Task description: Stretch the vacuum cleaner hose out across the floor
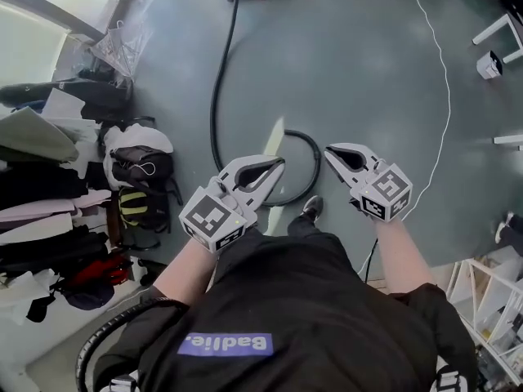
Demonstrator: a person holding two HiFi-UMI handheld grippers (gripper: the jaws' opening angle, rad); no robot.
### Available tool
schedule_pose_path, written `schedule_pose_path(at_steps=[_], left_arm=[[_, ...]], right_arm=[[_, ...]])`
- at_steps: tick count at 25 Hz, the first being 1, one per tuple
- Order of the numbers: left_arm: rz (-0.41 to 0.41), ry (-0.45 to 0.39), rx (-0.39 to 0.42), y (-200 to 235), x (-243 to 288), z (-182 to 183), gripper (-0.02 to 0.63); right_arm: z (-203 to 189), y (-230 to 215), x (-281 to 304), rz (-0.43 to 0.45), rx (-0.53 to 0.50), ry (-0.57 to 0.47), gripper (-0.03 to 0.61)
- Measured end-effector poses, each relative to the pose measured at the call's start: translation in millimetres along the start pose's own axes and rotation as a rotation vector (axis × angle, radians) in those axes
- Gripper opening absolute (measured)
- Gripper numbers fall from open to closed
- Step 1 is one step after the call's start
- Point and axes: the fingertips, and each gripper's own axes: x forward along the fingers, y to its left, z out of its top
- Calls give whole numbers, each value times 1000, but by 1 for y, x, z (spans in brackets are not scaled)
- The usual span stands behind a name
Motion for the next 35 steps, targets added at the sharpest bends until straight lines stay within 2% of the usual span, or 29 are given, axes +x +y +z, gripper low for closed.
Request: schedule_pose_path(at_steps=[7,12,18,23,26,31,35], left_arm=[[-18,-16,-49,57,-31,-22,-5],[-76,-41,-40,98,-60,-24,-5],[-110,-28,-32,129,-77,-34,-5],[-76,-12,-19,152,-34,-55,-5],[-40,-37,-49,164,-21,-58,-5],[-44,-39,-66,186,25,-90,-5],[-52,-19,-124,213,60,-124,-5]], right_arm=[[-29,-5,62,-76,28,98,8],[-39,12,111,-161,81,121,10],[-67,15,160,-172,73,189,25],[-135,-35,193,-116,65,281,56],[-173,-54,203,-97,59,359,73],[-242,-122,212,-176,11,437,100],[-311,-180,249,-246,9,481,129]])
